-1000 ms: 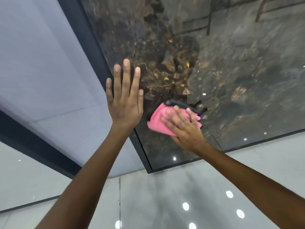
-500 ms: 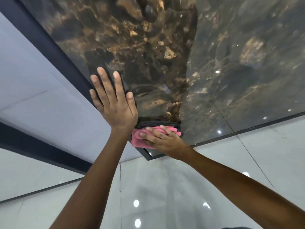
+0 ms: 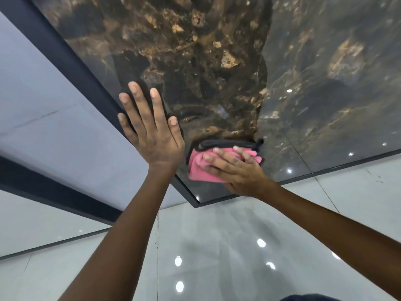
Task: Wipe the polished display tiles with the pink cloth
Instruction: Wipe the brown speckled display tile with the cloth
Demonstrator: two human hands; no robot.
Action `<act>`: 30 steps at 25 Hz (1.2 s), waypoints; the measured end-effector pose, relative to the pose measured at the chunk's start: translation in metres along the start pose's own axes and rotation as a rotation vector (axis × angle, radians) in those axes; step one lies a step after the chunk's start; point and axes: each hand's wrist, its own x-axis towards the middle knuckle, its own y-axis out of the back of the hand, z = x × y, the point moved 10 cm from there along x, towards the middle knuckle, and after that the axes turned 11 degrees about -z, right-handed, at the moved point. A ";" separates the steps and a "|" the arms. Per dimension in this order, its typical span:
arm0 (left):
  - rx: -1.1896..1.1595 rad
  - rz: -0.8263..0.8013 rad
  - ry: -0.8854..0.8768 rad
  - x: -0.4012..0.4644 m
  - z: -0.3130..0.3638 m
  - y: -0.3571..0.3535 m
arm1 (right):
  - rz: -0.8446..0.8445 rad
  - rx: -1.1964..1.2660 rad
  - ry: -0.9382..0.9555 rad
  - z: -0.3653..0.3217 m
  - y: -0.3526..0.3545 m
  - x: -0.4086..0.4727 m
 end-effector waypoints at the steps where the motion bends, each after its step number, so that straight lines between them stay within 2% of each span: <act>1: -0.006 -0.007 0.015 0.001 -0.001 0.000 | 0.004 -0.035 -0.020 0.005 0.009 0.006; 3: -0.024 -0.036 0.043 0.001 0.000 0.002 | -0.039 -0.134 0.135 0.001 0.017 0.000; 5: -0.133 -0.104 0.099 0.002 0.004 0.006 | -0.052 -0.155 0.155 0.032 0.032 -0.004; 6: -0.209 -0.143 0.121 0.002 0.007 0.008 | 0.001 -0.144 0.069 0.063 0.052 0.001; 8: -0.325 -0.156 0.099 0.023 0.026 0.024 | 0.153 -0.060 -0.255 0.151 0.105 0.011; 10: -0.366 -0.078 0.061 0.072 0.041 0.048 | 0.266 0.122 -0.681 0.230 0.149 0.006; 11: -0.377 -0.006 0.073 0.106 0.040 0.062 | 0.286 0.212 -0.834 0.244 0.164 0.006; 12: -0.386 0.062 0.106 0.141 0.037 0.075 | 0.272 0.250 -0.877 0.243 0.173 0.016; 13: -0.390 0.105 0.138 0.173 0.034 0.084 | 0.234 0.223 -0.766 0.225 0.179 0.037; 15: -0.391 0.142 0.138 0.222 0.036 0.100 | 0.083 0.031 -0.283 0.177 0.189 0.086; 16: -0.382 0.123 0.106 0.237 0.042 0.104 | 0.015 -0.064 -0.112 0.177 0.197 0.098; 17: -0.374 0.084 0.074 0.248 0.049 0.106 | 0.030 -0.107 -0.081 0.205 0.213 0.106; 18: -0.373 0.046 0.046 0.257 0.054 0.106 | 0.088 -0.103 -0.206 0.252 0.237 0.110; 20: -0.370 0.026 -0.006 0.273 0.058 0.112 | 0.224 0.075 -0.717 0.373 0.289 0.091; 21: -0.361 0.046 -0.028 0.285 0.057 0.119 | 0.317 0.242 -0.990 0.423 0.309 0.068; 22: -0.349 0.073 -0.039 0.301 0.052 0.128 | 0.353 0.392 -1.181 0.446 0.315 0.056; 23: -0.338 0.102 -0.034 0.319 0.046 0.137 | 0.340 0.471 -1.248 0.445 0.316 0.061; 24: -0.326 0.133 -0.014 0.339 0.039 0.148 | 0.310 0.419 -1.180 0.430 0.320 0.080; 25: -0.314 0.154 0.023 0.358 0.031 0.157 | 0.297 0.263 -0.959 0.399 0.327 0.113; 26: -0.299 0.165 0.069 0.373 0.023 0.164 | 0.223 0.104 -0.613 0.348 0.327 0.148; 27: -0.282 0.159 0.117 0.384 0.017 0.167 | 0.081 -0.069 -0.302 0.304 0.313 0.167; 28: -0.262 0.136 0.158 0.391 0.013 0.167 | -0.041 -0.189 -0.132 0.291 0.307 0.172; 29: -0.241 0.104 0.182 0.394 0.012 0.163 | -0.051 -0.269 -0.111 0.312 0.315 0.172; 30: -0.219 0.074 0.187 0.395 0.013 0.158 | 0.019 -0.279 -0.278 0.355 0.333 0.169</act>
